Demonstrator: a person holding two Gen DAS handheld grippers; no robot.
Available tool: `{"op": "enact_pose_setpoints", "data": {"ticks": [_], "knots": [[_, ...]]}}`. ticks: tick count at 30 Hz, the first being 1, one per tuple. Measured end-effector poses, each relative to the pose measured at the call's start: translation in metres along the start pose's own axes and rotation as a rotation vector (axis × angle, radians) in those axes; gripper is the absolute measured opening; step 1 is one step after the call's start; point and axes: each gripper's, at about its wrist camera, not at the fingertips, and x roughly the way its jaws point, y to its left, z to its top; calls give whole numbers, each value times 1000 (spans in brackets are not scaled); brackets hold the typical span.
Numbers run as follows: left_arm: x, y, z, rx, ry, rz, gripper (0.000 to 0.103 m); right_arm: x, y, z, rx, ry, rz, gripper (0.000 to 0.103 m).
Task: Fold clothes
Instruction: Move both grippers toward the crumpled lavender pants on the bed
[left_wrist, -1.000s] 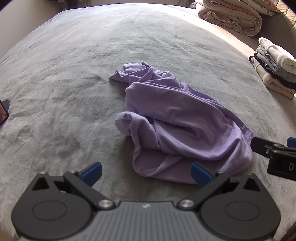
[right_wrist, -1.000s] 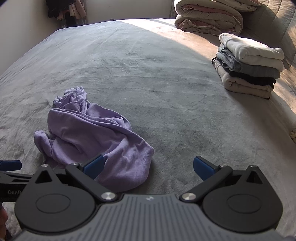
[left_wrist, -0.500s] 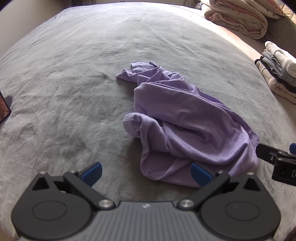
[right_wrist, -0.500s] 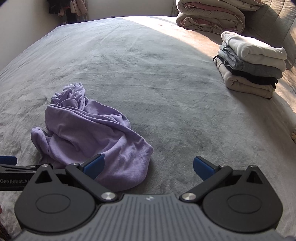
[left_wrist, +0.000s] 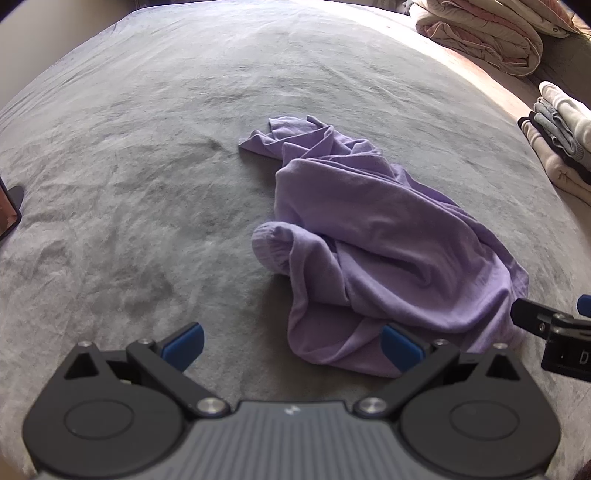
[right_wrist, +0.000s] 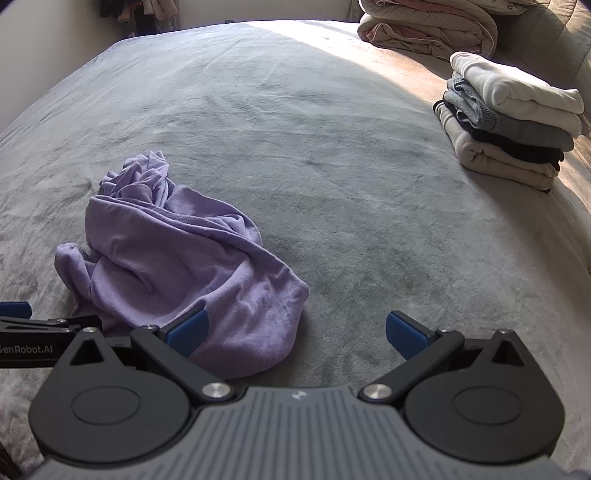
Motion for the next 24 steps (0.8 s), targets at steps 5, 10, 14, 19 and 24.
{"op": "enact_pose_setpoints", "data": {"ticks": [5,10,14,19,24], "knots": [[3,-2,0,20,3,9,102,7,5,-1,-25,26,4,103],[13,-5,-2,43,27,36,102,17,8,-3,-43,60,-3,103],[21,-8,-5,59,49,37,102,24,10,-5,-52,93,7,103],[26,-8,-7,63,44,39,103,34,11,-7,-44,132,14,103],[27,-4,-13,70,5,10,103,39,5,-10,-21,144,35,103]]}}
